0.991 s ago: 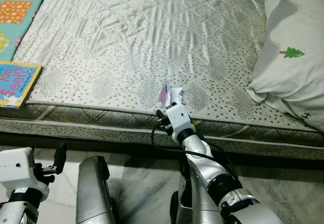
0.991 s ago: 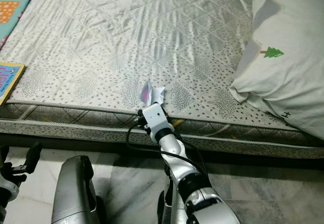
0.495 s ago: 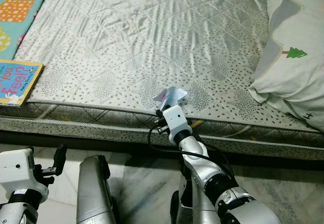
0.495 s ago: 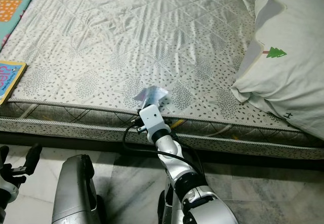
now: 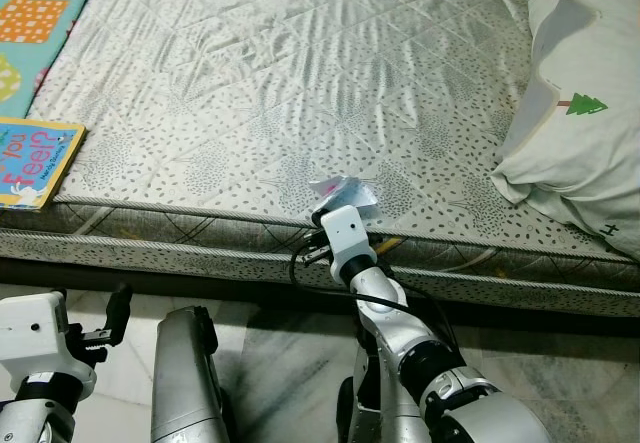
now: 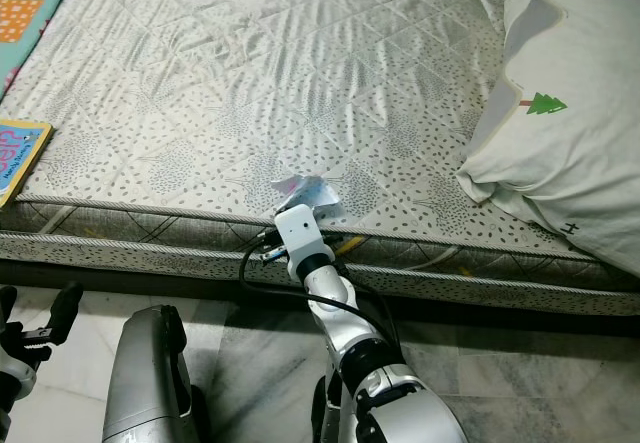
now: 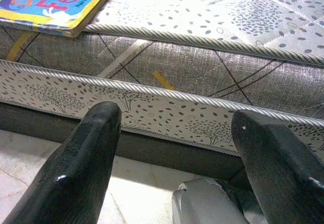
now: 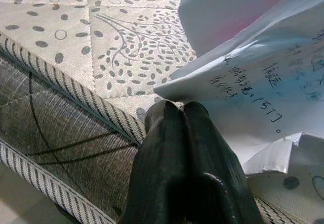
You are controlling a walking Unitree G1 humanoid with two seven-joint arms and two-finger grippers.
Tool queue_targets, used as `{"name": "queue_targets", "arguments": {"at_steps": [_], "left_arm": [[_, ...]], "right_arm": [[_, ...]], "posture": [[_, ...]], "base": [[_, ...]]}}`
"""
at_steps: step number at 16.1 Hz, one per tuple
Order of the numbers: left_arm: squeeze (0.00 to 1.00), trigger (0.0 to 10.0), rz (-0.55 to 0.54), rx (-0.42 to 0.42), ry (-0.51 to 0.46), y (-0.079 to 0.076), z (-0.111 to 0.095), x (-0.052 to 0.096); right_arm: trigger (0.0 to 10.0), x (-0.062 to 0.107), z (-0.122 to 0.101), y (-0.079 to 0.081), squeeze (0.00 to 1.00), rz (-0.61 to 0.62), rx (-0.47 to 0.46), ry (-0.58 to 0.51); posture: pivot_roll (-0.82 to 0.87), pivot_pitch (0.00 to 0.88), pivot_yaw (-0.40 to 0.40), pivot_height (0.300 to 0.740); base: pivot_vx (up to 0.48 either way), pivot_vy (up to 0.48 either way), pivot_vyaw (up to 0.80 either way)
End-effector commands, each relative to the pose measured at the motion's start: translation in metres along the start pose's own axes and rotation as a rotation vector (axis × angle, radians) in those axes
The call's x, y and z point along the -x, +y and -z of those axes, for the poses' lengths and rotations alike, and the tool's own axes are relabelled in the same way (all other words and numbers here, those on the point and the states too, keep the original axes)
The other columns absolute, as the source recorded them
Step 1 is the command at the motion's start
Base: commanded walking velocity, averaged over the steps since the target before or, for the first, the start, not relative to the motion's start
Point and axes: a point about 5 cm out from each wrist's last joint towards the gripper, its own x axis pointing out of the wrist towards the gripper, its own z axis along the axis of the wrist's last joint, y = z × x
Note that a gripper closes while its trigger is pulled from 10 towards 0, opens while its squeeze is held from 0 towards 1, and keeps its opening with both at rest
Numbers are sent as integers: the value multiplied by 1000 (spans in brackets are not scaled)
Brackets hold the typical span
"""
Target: Clean up the room
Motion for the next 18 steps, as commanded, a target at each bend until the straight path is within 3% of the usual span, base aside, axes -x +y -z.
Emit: {"name": "queue_targets", "arguments": {"at_steps": [1, 7, 13, 14, 18], "left_arm": [[0, 10000, -14, -8, 20, 2, 2, 3], [0, 10000, -17, -5, 12, 1, 2, -2], [0, 10000, -19, 1, -1, 0, 2, -9], [0, 10000, -18, 2, -3, -1, 3, -9], [0, 10000, -19, -1, -13, -1, 2, -12]], "right_arm": [[0, 2, 7, 1, 0, 1, -21, 35], [0, 0, 3, -4, 0, 11, -41, 23], [0, -2, -7, -30, 0, 83, -12, -33], [1882, -3, -12, -42, 0, 144, 28, -48], [39, -5, -18, -61, 0, 201, 45, -60]], "posture": [[236, 278, -88, 503], [228, 263, -91, 503], [213, 240, -94, 503], [210, 236, -93, 503], [215, 227, -94, 503]], "base": [[0, 0, 0], [0, 0, 0], [0, 0, 0], [0, 0, 0], [0, 0, 0]]}}
